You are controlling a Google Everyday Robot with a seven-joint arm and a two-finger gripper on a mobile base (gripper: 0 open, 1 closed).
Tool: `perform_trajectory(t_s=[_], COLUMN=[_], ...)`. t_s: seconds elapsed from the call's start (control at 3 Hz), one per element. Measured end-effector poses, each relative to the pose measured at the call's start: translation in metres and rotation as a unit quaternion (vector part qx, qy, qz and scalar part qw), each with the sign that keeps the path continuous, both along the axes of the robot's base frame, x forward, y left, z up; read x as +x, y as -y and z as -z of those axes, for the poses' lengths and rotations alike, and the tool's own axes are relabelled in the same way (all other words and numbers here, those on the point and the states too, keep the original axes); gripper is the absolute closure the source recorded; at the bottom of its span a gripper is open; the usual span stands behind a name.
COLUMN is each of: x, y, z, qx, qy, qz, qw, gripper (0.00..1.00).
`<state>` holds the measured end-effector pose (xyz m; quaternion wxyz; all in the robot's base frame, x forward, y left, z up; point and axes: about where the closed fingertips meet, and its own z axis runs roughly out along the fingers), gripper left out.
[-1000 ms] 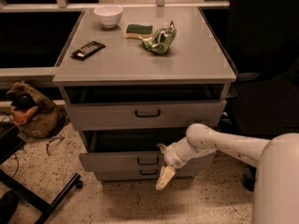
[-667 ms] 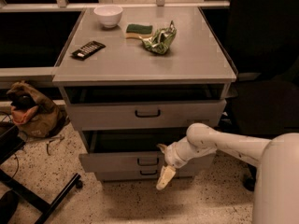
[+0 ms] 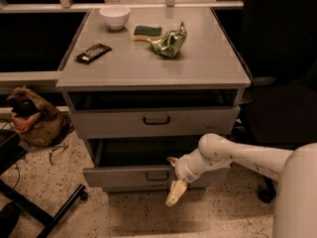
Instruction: Open middle drawer
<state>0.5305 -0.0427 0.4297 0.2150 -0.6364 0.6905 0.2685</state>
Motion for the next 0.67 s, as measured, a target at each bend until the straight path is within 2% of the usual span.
perform_trajectory(t_s=[0.33, 0.67], x=[-0.005, -0.015], y=[-0.012, -0.014], z=[0.003, 0.003], qx=[-0.012, -0.022], qy=[-0.015, -0.030], qz=[-0.021, -0.024], qw=[0.9996, 0.9990], gripper=[0.00, 0.00])
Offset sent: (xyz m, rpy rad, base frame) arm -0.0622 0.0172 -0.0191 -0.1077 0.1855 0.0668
